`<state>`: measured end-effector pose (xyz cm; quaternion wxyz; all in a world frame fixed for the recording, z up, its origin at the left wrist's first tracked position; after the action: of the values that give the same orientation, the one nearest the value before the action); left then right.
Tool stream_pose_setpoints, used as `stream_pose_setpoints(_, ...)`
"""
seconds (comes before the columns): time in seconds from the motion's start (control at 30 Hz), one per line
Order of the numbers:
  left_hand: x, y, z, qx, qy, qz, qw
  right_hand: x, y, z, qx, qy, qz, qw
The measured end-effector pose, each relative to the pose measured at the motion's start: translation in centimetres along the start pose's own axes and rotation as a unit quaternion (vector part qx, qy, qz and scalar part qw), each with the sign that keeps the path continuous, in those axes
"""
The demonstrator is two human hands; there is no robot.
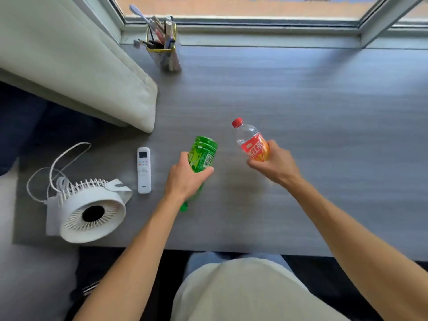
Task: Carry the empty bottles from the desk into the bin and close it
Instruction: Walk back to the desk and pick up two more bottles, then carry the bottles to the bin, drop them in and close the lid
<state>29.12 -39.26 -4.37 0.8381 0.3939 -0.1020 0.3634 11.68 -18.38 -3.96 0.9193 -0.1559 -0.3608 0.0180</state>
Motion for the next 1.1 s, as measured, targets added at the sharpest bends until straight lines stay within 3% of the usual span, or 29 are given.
stream_pose_setpoints(0.33,12.6,-7.3,-3.0,-0.063,-0.111,0.021,0.992,13.1,14.3,-5.3,-0.092,-0.061,-0.084,0.99)
stream_pose_setpoints(0.53,14.7,-8.9,-3.1,-0.152,-0.192,-0.056,0.968,18.9,20.3,-8.2,-0.195,-0.02,-0.171,0.965)
stream_pose_setpoints(0.8,15.6,-2.5,-8.1,-0.274,-0.305,-0.226,0.884,30.4,29.8,-17.3,-0.314,0.031,-0.385,0.867)
stream_pose_setpoints(0.97,17.9,5.1,-15.5,-0.306,-0.359,-0.328,0.819,39.0,35.5,-24.3,-0.39,0.035,-0.511,0.765)
stream_pose_setpoints(1.1,20.9,10.8,-21.7,-0.325,-0.395,-0.377,0.772,43.3,38.2,-28.8,-0.485,0.035,-0.551,0.678)
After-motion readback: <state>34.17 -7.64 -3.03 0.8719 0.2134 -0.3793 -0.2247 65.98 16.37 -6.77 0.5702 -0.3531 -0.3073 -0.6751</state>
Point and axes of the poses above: each hand's wrist, its own x-axis away from the middle knuckle, its own z-axis out of the back of the hand, y = z × x, the point moved 3 cm from there along -x, towards the middle knuckle, and after that the axes turned 13 degrees about -z, right-handed, at the moved point
